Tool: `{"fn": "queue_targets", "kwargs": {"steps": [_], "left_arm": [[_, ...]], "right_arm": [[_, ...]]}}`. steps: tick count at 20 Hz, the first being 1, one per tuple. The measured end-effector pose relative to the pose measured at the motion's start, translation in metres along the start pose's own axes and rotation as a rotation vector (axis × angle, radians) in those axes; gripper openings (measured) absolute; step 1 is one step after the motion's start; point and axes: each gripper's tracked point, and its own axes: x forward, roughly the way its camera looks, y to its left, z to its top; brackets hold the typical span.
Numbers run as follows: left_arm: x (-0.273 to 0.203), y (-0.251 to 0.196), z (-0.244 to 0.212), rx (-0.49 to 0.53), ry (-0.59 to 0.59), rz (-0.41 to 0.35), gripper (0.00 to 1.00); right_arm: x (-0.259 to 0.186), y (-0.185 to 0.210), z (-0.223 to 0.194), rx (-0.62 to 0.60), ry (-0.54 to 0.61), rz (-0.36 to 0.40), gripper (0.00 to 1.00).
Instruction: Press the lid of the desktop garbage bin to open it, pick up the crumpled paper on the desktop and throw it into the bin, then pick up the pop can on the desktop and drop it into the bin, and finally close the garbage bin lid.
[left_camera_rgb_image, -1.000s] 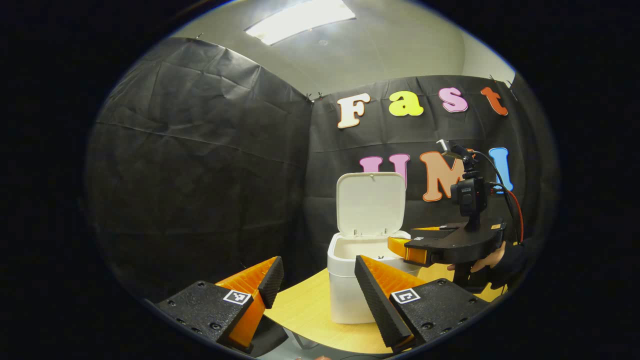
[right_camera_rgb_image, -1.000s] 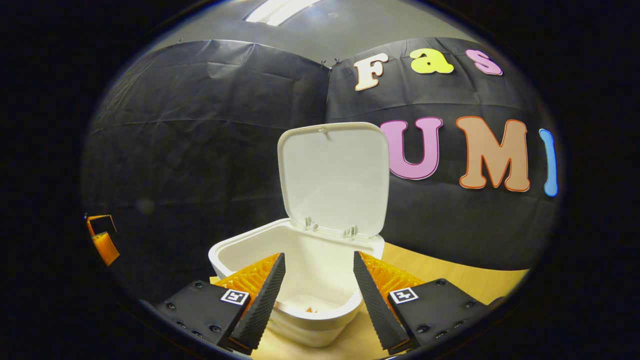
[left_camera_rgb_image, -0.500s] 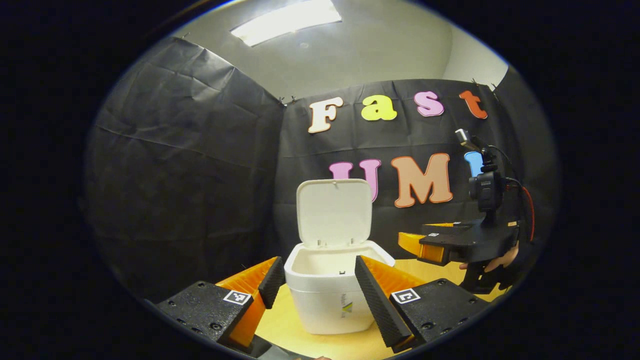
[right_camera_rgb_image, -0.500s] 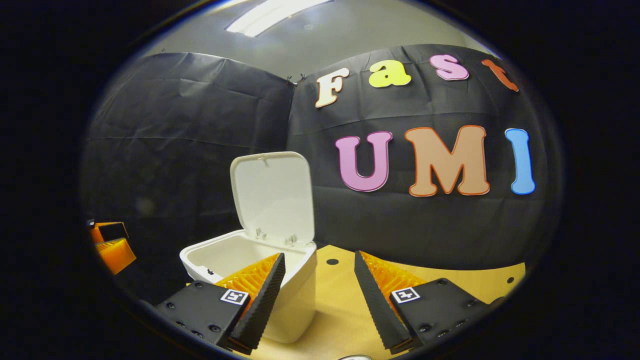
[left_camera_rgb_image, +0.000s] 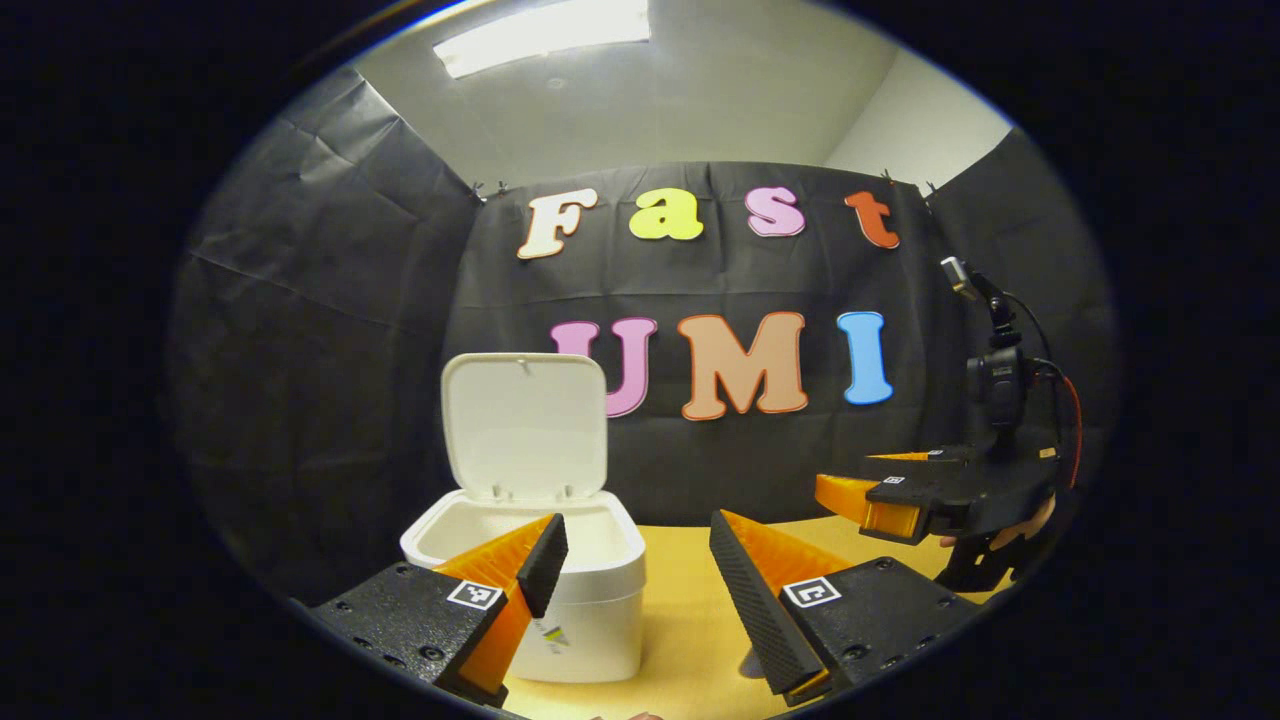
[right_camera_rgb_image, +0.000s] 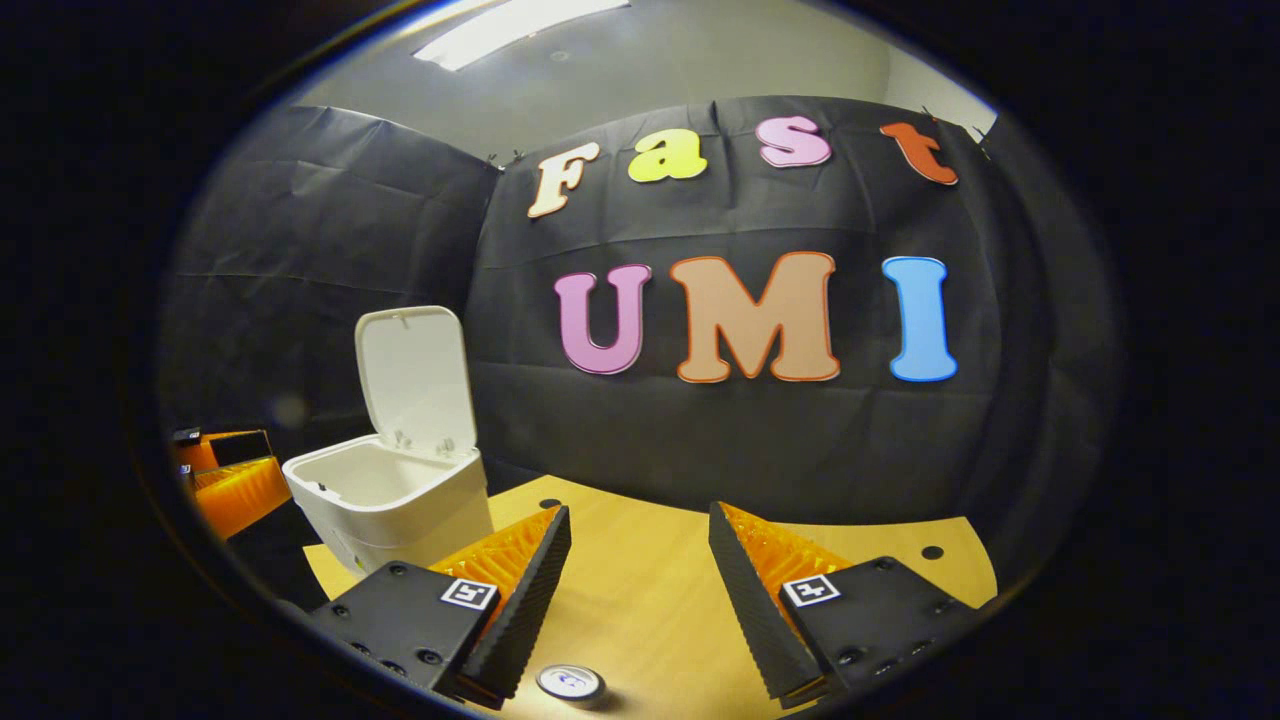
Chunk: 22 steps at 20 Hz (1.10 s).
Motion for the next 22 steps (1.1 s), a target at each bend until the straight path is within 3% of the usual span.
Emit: {"fn": "queue_targets", "kwargs": {"steps": [9,22], "left_arm": [[0.029,-0.084,-0.067,-0.037,0.128,-0.179,0.86],[0.039,-0.135,-0.2,-0.053,0.396,-0.272,0.87]], "right_arm": [[-0.07,-0.098,-0.04,0.035,0.078,-0.205,0.91],[-0.134,-0.149,-0.094,0.067,0.195,-0.365,0.93]]}}
